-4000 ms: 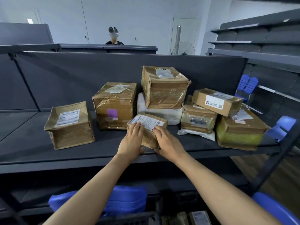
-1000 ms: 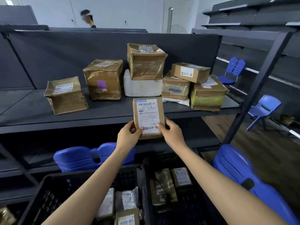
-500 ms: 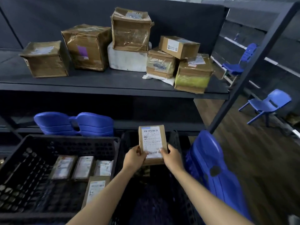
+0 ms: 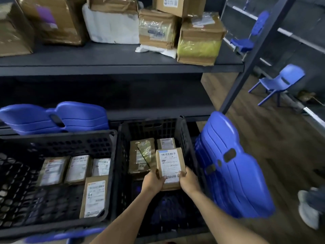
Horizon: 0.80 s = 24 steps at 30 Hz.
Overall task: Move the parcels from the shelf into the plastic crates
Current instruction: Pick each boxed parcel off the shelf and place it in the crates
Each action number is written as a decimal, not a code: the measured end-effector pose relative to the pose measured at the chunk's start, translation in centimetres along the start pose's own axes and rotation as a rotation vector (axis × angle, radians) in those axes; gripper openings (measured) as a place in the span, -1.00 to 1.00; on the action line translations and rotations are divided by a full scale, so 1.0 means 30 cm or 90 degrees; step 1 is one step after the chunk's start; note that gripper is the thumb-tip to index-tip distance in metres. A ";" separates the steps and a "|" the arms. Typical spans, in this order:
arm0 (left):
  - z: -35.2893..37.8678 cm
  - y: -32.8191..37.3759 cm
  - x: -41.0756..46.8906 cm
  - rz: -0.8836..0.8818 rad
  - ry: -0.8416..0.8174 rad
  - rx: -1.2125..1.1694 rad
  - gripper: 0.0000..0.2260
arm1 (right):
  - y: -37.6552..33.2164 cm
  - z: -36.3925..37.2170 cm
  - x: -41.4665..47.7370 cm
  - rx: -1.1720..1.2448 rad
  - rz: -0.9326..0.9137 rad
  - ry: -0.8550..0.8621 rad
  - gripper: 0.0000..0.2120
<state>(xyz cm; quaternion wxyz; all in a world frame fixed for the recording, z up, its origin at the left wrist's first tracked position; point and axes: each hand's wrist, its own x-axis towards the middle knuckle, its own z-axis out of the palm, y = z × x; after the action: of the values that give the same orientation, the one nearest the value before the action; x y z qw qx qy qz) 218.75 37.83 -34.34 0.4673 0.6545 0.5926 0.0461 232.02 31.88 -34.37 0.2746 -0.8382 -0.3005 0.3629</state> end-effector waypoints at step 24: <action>0.320 -0.251 0.347 -0.015 -0.028 -0.008 -0.67 | 0.322 0.262 0.364 -0.050 0.050 0.017 -0.64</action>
<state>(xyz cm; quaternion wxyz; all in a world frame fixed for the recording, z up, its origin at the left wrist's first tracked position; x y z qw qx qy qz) 222.19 39.95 -49.85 0.4850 0.6454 0.5894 0.0304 234.95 35.02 -50.37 0.2310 -0.8642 -0.2776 0.3504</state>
